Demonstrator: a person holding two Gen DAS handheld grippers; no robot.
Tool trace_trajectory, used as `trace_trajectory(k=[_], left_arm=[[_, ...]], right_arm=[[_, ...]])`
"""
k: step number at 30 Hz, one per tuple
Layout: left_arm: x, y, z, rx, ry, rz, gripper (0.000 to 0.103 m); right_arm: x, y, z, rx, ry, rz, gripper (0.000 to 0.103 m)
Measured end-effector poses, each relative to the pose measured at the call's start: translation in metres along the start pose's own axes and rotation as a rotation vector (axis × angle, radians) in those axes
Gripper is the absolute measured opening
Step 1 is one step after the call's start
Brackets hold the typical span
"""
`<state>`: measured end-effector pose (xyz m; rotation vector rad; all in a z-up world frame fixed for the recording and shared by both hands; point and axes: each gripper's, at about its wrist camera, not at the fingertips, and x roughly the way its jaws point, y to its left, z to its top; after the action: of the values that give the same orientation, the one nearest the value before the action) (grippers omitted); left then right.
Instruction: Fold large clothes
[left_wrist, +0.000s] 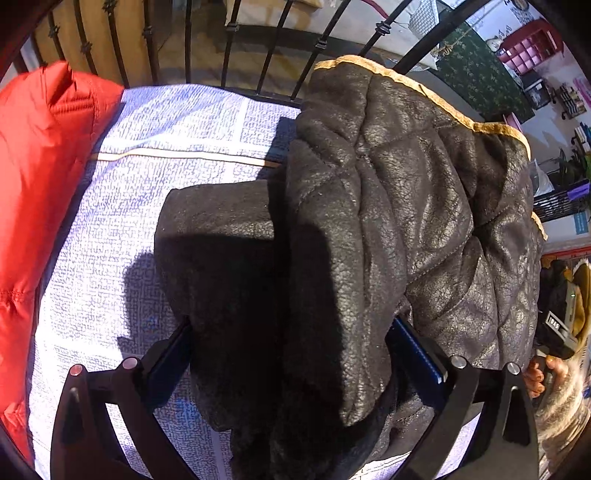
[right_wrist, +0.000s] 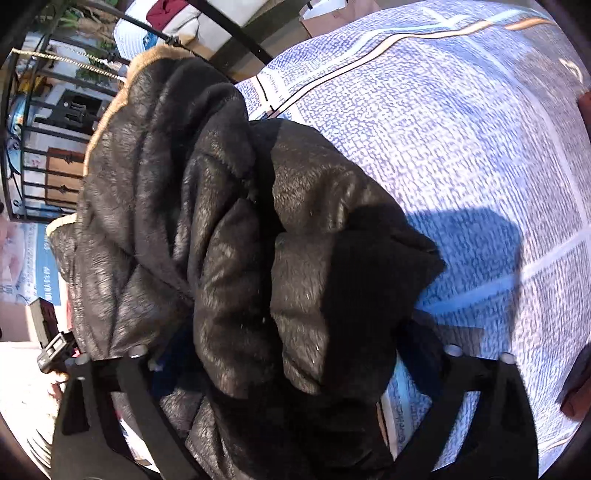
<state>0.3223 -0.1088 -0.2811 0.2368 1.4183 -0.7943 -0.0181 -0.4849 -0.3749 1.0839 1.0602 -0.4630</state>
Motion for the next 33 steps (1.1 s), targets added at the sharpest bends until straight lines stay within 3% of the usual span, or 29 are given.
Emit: trace_trajectory(k=[2,5,9,13,16,19,28,33], left_arm=[[-0.002,-0.003,-0.002,-0.002,-0.005,0.013,0.098],[-0.01,-0.014,-0.006,0.014,-0.022,0.039,0.088],[-0.019,-0.032,-0.015,0.066,-0.048,0.086,0.07],[-0.029,-0.039,-0.025,0.084,-0.08,0.093,0.053],[-0.04,-0.039,-0.034,0.08,-0.117,0.093,0.043],[-0.059,-0.041,-0.046,0.06,-0.172,0.077,0.037],[-0.126,-0.049,-0.094,0.092,-0.273,0.07,0.034],[-0.156,-0.037,-0.151,0.059,-0.272,0.046,0.034]], right_arm=[[-0.005,-0.003,-0.003,0.019,-0.003,0.045,0.063],[-0.009,0.007,-0.008,0.003,-0.015,0.037,0.046],[-0.016,0.025,-0.015,-0.032,-0.046,-0.009,0.036],[-0.029,0.039,-0.023,-0.034,-0.059,-0.048,0.032],[-0.038,0.074,-0.027,-0.123,-0.072,-0.14,0.029],[-0.058,0.095,-0.033,-0.147,-0.108,-0.154,0.026],[-0.125,0.161,-0.076,-0.332,-0.199,-0.224,0.024],[-0.166,0.172,-0.128,-0.385,-0.211,-0.245,0.024]])
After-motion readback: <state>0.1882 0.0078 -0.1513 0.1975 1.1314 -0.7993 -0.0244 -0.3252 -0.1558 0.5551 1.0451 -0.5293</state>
